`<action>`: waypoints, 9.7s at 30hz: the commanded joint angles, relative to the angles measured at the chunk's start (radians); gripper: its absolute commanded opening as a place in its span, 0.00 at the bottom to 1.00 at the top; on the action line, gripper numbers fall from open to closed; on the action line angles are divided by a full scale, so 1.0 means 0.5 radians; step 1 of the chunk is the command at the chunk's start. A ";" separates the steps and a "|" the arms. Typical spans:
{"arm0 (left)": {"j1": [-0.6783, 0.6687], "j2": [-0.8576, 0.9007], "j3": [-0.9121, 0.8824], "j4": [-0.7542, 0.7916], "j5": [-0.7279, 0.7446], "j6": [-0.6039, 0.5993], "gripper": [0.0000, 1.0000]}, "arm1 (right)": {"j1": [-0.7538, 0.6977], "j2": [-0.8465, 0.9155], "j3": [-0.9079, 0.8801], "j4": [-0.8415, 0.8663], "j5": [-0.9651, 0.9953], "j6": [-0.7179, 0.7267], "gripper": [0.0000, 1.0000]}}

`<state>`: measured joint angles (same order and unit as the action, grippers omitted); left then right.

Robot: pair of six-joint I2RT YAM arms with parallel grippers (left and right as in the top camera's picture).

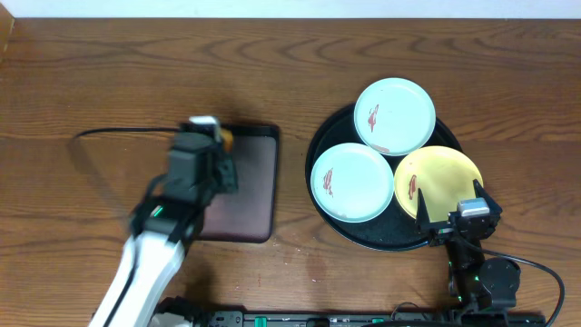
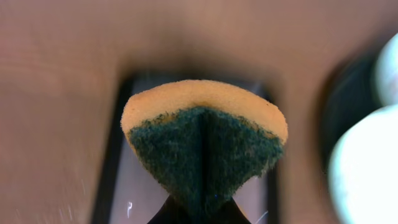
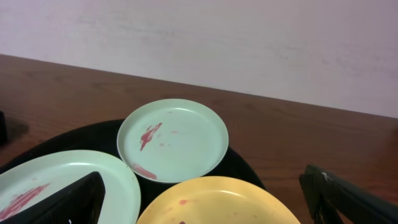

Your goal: Clean dirty plates on tray and stack at the side

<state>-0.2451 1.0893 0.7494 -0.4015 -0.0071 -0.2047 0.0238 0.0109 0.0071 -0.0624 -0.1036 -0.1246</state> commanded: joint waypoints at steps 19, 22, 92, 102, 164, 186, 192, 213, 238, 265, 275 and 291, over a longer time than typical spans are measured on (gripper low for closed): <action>-0.010 -0.430 0.519 -0.407 0.438 -0.864 0.07 | 0.014 -0.007 -0.003 -0.007 0.003 -0.023 0.99; -0.085 -0.211 0.439 -0.407 0.510 -0.892 0.08 | 0.014 -0.007 -0.003 -0.007 0.003 -0.023 0.99; -1.218 1.334 0.422 0.646 -0.039 -0.933 0.07 | -0.052 2.358 1.971 -1.263 -0.726 0.260 0.41; -1.218 1.334 0.422 0.647 -0.040 -0.933 0.07 | 0.179 3.022 1.971 -1.134 -0.513 0.330 0.43; -1.218 1.323 0.432 0.810 0.027 -0.359 0.66 | 0.386 3.537 1.970 -0.902 -0.056 0.217 0.03; -1.187 1.555 0.432 1.133 -0.096 -0.203 0.42 | 0.386 3.537 1.970 -0.929 -0.056 0.217 0.03; -1.188 1.465 0.451 1.153 -0.101 -0.040 0.42 | 0.386 3.537 1.970 -0.930 -0.056 0.217 0.03; -1.188 1.619 0.450 1.090 -0.115 -0.041 0.42 | 0.386 3.537 1.971 -0.938 -0.056 0.217 0.02; -1.188 1.543 0.452 0.600 -0.692 -0.636 0.08 | 0.386 3.537 1.970 -0.942 -0.056 0.217 0.01; -1.188 1.703 0.450 1.008 -0.140 -1.406 0.08 | 0.386 3.537 1.970 -0.944 -0.056 0.217 0.01; -1.115 1.511 0.450 0.506 -0.708 -1.124 0.07 | 0.386 3.537 1.971 -0.943 -0.056 0.217 0.01; -1.150 1.401 0.449 0.865 -0.095 -1.489 0.07 | 0.386 3.537 1.971 -0.937 -0.056 0.217 0.01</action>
<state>-0.8120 1.7290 0.9810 0.0185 -0.1101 -0.8474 0.2119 1.7699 0.9886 -0.5259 -0.1295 -0.0090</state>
